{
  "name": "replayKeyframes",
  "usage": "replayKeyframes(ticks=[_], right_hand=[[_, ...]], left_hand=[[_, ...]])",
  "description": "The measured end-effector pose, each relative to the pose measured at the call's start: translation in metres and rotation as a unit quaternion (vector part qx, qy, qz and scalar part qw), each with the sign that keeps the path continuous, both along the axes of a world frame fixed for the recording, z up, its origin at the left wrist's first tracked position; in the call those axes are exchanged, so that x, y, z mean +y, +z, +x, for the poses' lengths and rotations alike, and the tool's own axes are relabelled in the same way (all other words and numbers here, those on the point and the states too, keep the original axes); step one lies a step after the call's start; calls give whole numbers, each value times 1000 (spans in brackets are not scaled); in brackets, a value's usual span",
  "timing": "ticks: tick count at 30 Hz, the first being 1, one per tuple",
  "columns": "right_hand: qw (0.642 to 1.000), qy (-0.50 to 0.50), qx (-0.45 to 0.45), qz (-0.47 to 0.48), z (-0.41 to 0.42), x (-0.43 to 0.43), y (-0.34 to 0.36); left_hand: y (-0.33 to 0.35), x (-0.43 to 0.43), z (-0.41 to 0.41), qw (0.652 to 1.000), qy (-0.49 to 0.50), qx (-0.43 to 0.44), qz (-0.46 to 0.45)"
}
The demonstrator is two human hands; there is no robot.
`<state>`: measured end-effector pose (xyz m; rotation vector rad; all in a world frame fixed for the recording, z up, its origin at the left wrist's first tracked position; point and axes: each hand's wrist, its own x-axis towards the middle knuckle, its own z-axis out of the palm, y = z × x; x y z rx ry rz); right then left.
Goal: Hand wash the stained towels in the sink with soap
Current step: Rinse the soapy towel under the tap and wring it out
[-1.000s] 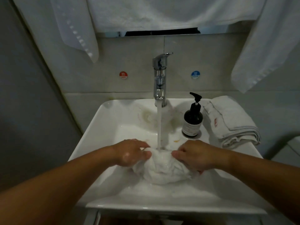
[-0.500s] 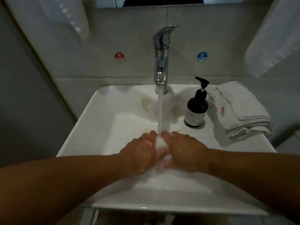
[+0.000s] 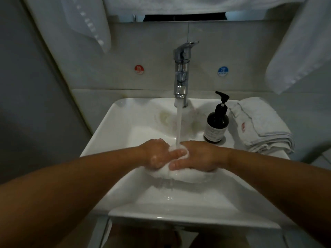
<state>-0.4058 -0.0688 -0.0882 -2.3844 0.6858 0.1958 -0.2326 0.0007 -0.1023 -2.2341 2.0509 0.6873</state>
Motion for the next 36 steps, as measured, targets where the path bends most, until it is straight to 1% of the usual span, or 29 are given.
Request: replayKeyframes(ticks=[1,2,3,5,6,7,9,11,12,14,16,20,23,24,25,27,28,29,30,31,32,33,34,35,36], right_hand=[[1000,17,11,-24,-5,5,1],[998,13,19,-62,-11,10,-2],[995,-3,22,-100,-19,18,-6],[990,-5,25,-137,-34,32,-17],[990,7,36,-135,-39,38,-22],[989,18,50,-136,-40,40,-27],[984,26,62,-164,-38,40,-34],[977,26,59,-203,-30,33,-39],[975,23,61,-212,-26,29,-41],[974,7,70,-216,-20,21,-44],[973,1,75,-218,-17,17,-42],[973,-6,53,-224,-11,10,-37],[968,-21,54,-246,-6,8,-31],[971,-30,52,-232,-6,9,-27],[978,-40,41,-199,-6,9,-24],[995,-60,11,-81,-7,9,-17],[997,-78,12,-11,-8,7,-12],[993,-105,26,53,-10,6,-7],[986,-125,58,89,-12,7,-3],[983,-129,96,87,-14,8,0],[983,-122,126,49,-17,10,3],[984,-113,138,-4,-19,10,4],[986,-105,125,-41,-22,11,4],[989,-92,102,-47,-25,13,3],[993,-73,89,-27,-27,15,2]], left_hand=[[4,6,2,1000,-16,-1,2],[3,15,5,999,-31,-5,-14],[-2,24,8,998,-35,11,-43],[-14,45,2,992,-43,89,-85],[-18,54,-4,989,-52,113,-76],[-18,60,-10,992,-53,104,-50],[-20,62,-17,997,-58,51,-21],[-20,59,-22,997,-55,0,-46],[-21,56,-23,997,-48,-11,-64],[-24,48,-25,997,-20,-25,-71],[-26,40,-24,999,3,-20,-49],[-18,30,-19,998,14,-33,-55],[-14,23,-15,997,27,-38,-59],[-9,22,-15,998,22,-31,-54],[-4,20,-15,999,14,-13,-44],[12,16,-15,999,-2,36,2],[21,15,-16,998,-1,51,35],[26,14,-14,996,12,63,67],[30,14,-12,993,26,71,91],[32,15,-7,992,35,73,101],[33,18,-3,991,40,78,100],[31,21,1,990,47,94,96],[29,27,4,988,51,118,90],[22,33,5,986,49,139,78],[16,40,2,985,38,162,52]])
